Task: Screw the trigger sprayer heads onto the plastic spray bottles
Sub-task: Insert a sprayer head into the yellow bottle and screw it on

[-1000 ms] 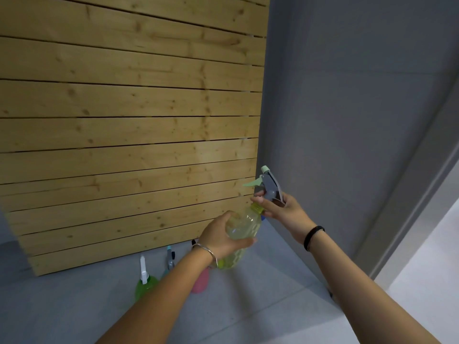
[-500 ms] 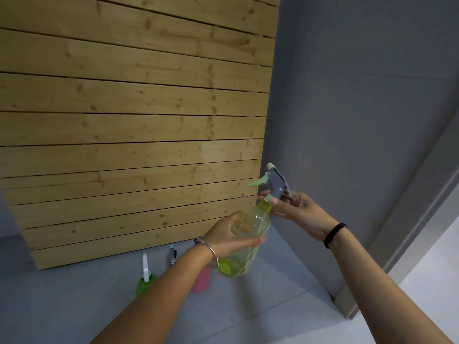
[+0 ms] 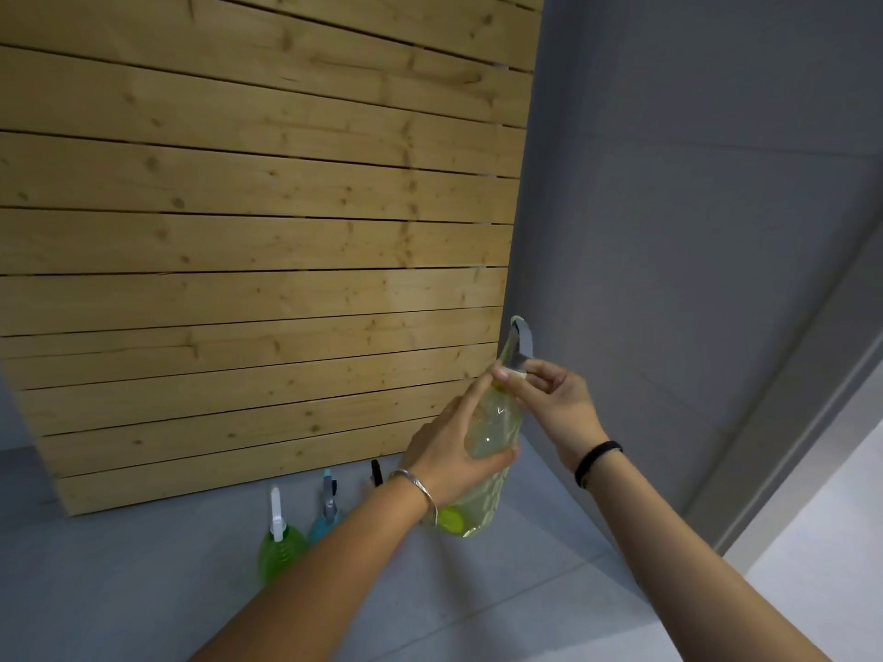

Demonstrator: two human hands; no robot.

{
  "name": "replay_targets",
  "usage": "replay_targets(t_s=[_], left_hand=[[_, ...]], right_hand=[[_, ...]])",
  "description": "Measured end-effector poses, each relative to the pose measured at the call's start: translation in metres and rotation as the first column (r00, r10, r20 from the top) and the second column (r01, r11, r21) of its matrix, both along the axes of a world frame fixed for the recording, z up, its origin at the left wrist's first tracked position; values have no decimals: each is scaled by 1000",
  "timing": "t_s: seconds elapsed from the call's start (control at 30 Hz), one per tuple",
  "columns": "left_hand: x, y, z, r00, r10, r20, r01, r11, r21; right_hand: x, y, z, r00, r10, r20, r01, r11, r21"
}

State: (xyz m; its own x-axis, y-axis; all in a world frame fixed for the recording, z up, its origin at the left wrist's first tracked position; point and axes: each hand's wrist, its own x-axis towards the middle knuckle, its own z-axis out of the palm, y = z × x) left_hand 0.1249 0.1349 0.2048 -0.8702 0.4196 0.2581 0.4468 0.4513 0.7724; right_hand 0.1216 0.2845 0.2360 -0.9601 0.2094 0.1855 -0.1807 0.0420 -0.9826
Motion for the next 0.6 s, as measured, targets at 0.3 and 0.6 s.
replay_targets(t_s=[0.3, 0.6], left_hand=[[-4, -9, 9, 996, -16, -86, 23, 996, 82], [-5, -7, 10, 993, -113, 30, 103, 965, 241]], right_hand=[[4, 0, 9, 965, 260, 26, -257, 964, -68], [4, -11, 12, 965, 261, 23, -233, 895, -381]])
